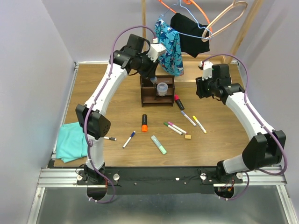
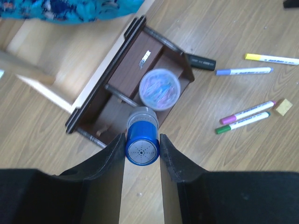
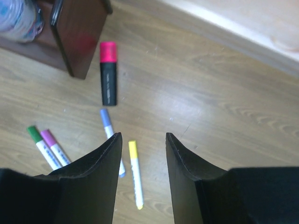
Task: Sort the stationery into containers
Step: Place the stationery in the storage box.
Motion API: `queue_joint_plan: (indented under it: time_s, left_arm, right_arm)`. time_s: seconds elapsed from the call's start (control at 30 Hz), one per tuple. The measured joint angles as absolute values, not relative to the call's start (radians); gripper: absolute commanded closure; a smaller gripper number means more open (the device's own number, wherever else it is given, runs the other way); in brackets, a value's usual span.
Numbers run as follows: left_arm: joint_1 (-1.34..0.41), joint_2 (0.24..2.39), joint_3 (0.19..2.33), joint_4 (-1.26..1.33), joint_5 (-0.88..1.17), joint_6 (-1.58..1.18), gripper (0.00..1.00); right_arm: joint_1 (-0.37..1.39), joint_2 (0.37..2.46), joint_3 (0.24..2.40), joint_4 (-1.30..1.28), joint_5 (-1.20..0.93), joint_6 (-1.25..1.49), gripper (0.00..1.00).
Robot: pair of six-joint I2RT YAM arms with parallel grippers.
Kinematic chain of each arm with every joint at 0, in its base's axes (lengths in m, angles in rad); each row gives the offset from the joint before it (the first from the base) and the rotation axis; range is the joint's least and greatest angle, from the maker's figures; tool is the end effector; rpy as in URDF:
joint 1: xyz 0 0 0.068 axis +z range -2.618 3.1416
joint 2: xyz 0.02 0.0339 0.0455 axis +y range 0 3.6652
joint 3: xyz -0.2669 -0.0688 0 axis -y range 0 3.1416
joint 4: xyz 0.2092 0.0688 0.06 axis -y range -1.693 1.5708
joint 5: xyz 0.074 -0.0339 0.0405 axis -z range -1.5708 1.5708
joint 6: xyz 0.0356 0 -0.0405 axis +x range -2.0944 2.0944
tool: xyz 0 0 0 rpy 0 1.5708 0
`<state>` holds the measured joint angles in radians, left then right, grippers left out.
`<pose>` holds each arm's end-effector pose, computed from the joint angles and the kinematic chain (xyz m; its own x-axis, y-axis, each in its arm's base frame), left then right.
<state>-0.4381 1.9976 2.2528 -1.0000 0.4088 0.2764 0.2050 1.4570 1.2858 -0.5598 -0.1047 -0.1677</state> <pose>0.3528 -0.1809 0.3950 -0.4121 0.4696 -0.7808 0.7966 0.6017 -0.0586 0.2807 0.0622 0.3291 -0.5980 -0.2939 -0.7457 -0.3838 0.9217 -0.0555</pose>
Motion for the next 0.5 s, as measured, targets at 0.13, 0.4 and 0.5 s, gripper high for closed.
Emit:
queue_joint_plan:
  time_s: [0.13,0.4,0.5]
  left_arm:
    - [-0.492,2.047,2.321,-0.997,0.395,0.281,0.76]
    - [-0.583,2.15,2.413,-0.988,0.375,0.287,0.77]
    - [-0.603,2.193,2.44,-0.984,0.37,0.287,0.77]
  right_arm:
    - [0.206,1.409,1.219,-0.558,-0.134,-0.157,0.49]
    - [0.206,1.351,1.161,-0.54,-0.236,-0.175,0.52]
    - [0.206,1.345,1.158,-0.538,-0.271,-0.183,0.54]
